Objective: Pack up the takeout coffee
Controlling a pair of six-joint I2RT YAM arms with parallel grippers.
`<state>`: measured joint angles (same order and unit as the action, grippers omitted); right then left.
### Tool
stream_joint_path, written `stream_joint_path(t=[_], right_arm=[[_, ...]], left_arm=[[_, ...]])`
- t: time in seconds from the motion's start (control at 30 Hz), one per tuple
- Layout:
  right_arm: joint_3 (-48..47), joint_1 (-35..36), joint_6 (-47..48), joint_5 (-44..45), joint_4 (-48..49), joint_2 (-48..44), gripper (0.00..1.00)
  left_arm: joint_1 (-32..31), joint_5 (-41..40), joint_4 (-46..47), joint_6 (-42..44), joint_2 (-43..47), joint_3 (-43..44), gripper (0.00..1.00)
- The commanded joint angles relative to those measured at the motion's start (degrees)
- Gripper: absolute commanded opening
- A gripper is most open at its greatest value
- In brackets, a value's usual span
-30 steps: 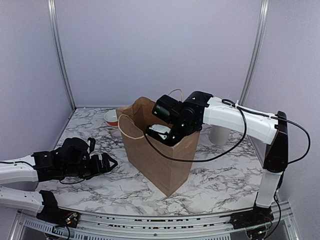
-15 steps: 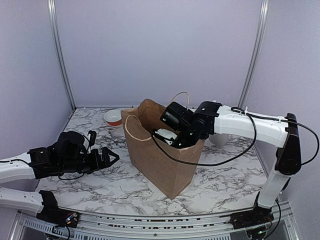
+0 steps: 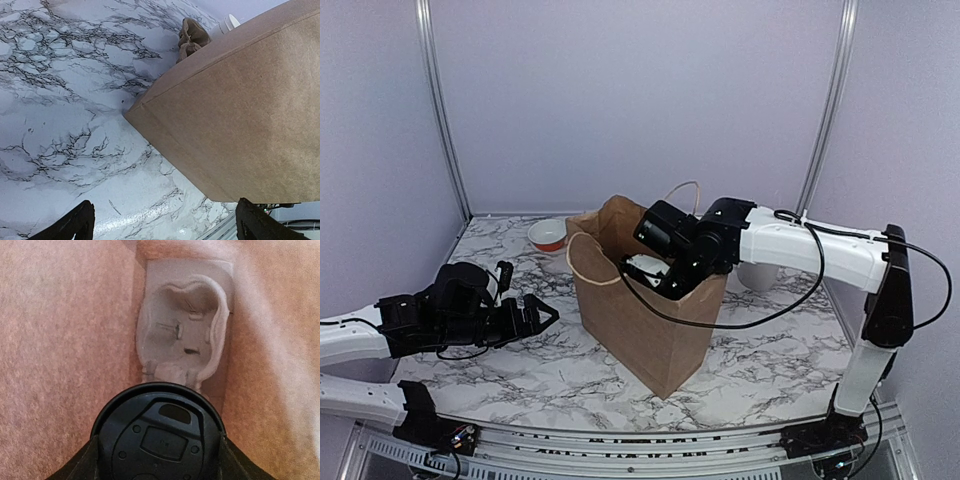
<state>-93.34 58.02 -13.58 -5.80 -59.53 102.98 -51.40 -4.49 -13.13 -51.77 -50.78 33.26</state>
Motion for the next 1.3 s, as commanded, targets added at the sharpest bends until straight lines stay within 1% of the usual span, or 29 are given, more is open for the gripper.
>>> stream_joint_path(t=[0.0, 0.13, 0.27, 0.4, 0.57, 0.8, 0.97, 1.27], right_arm=[[-6.0, 0.3, -0.7, 3.4, -6.5, 1.2, 0.62], [-10.8, 0.3, -0.8, 4.4, -8.6, 1.1, 0.61], [-12.1, 0.3, -0.9, 5.1, -10.6, 0.9, 0.61], [-10.0, 0.4, -1.5, 4.7, -10.5, -0.1, 0.62], [-5.0, 0.3, -2.2, 4.0, -9.8, -1.3, 0.62], [1.2, 0.3, -2.6, 2.1, -4.7, -1.5, 0.62], [2.4, 0.4, -2.7, 1.2, -2.3, -0.9, 0.62], [4.5, 0.3, -2.7, 0.8, -1.3, -0.3, 0.63]], left_arm=[[0.3, 0.2, 0.8, 1.0, 0.6, 1.0, 0.99], [0.3, 0.1, 0.8, 1.1, 0.3, 1.2, 0.99], [0.3, 0.1, 0.8, 1.2, 0.2, 1.2, 0.99], [0.3, 0.1, 0.8, 1.1, 0.1, 1.0, 0.99], [0.3, 0.3, 0.9, 1.1, 0.0, 0.9, 0.99], [0.3, 0.6, 1.2, 1.1, -0.5, 1.1, 0.99], [0.3, 0.6, 1.1, 1.1, -0.1, 0.9, 0.99], [0.3, 0.6, 1.1, 1.2, 0.4, 0.7, 0.99]])
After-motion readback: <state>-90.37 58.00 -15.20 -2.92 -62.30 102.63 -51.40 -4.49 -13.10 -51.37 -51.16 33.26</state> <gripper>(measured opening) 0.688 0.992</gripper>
